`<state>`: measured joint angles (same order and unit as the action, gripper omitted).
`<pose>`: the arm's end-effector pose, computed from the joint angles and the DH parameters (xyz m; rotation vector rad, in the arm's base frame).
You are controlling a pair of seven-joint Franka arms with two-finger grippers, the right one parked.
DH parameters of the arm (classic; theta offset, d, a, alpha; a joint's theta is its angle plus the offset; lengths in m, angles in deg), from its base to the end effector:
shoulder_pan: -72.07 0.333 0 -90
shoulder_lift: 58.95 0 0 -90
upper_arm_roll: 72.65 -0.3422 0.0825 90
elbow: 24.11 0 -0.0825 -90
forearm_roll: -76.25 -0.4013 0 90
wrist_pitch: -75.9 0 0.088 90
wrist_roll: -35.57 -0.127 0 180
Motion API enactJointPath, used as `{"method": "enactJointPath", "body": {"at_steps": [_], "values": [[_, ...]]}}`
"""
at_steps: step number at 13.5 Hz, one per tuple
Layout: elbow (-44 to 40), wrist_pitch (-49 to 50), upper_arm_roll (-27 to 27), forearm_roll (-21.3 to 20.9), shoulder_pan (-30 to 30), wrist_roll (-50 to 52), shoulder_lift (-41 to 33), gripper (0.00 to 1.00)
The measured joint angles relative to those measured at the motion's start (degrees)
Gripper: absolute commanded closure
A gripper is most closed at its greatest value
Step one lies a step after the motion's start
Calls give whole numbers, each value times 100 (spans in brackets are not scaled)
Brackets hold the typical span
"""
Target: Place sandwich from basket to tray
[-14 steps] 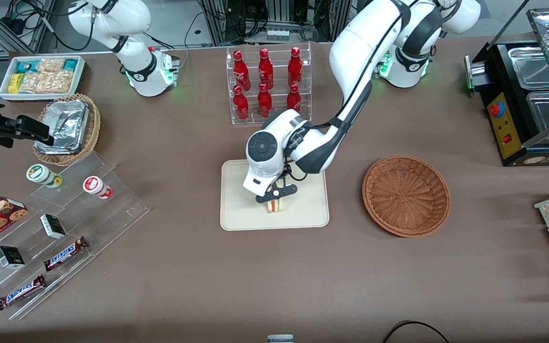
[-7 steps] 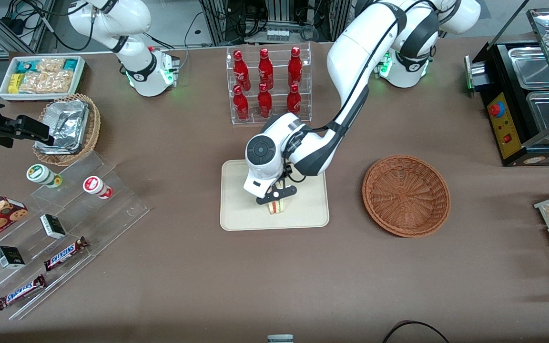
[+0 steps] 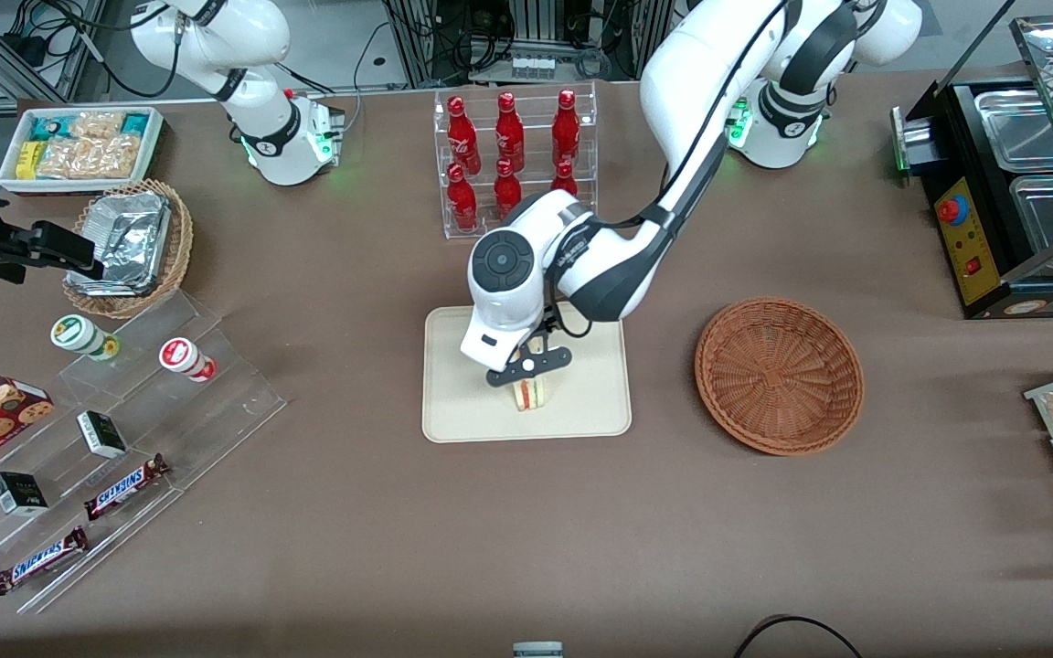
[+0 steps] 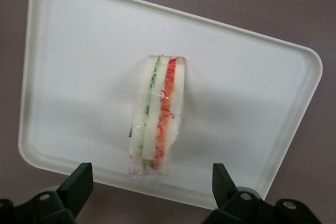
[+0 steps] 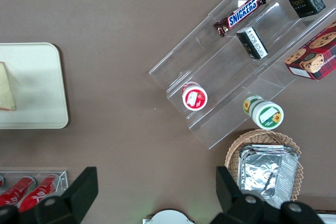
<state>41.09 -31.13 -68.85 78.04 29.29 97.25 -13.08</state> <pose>0.5489 -0.5627 0.3130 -3.0939 -0.4552 0.1618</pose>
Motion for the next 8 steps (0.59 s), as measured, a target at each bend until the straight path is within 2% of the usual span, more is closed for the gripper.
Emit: {"method": "enactJointPath", "body": {"at_steps": [5,8], "values": [[100,830,-61,-17,640,-1037,-370,0],[703,891,-66,-15,1163,-1872,-886,0]]}}
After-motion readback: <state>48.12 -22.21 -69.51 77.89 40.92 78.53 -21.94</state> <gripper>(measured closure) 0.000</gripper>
